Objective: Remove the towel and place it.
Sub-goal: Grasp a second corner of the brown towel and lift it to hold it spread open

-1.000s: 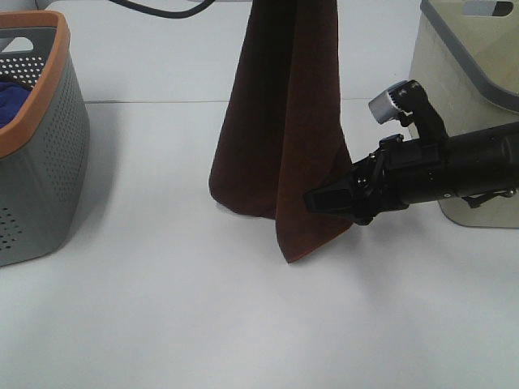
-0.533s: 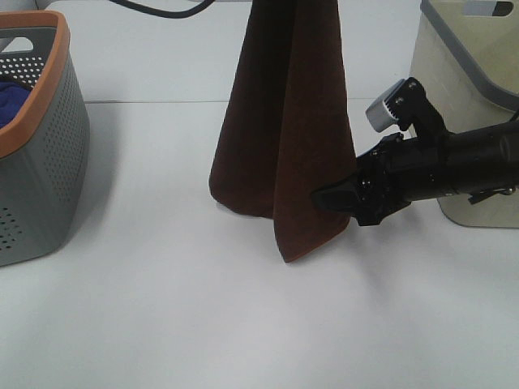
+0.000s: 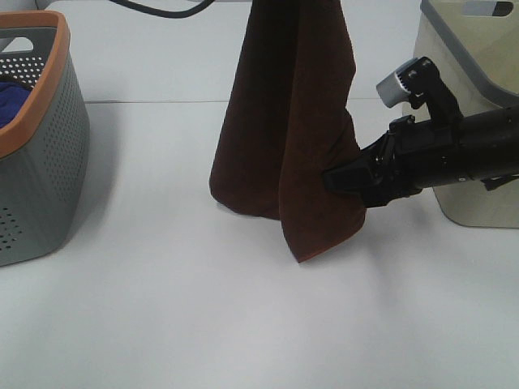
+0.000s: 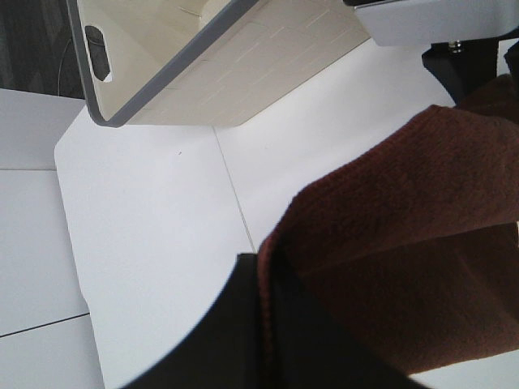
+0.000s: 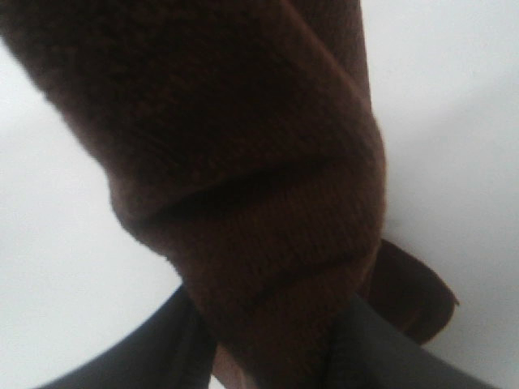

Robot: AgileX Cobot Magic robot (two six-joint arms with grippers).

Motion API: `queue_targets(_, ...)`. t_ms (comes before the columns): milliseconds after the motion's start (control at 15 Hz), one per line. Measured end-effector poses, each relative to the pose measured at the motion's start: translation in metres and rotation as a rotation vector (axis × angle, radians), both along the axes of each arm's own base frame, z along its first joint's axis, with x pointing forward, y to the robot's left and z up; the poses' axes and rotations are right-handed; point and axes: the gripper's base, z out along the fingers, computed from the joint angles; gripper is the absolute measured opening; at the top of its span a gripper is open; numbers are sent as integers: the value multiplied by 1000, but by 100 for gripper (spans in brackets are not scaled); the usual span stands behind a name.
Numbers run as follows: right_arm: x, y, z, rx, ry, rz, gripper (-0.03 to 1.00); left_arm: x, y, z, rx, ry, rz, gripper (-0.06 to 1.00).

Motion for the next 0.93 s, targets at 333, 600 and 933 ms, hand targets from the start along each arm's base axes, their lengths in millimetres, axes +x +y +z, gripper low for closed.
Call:
queue_targets(333, -14, -6, 14, -83, 71, 16, 35, 0, 0, 0, 0, 0, 0, 0)
queue_targets(600, -19, -8, 19, -95, 93, 2, 16, 0, 0, 0, 0, 0, 0, 0)
queue_targets(933, -18, -8, 19, -38, 144, -86, 5, 0, 0, 0, -1, 2, 2, 0)
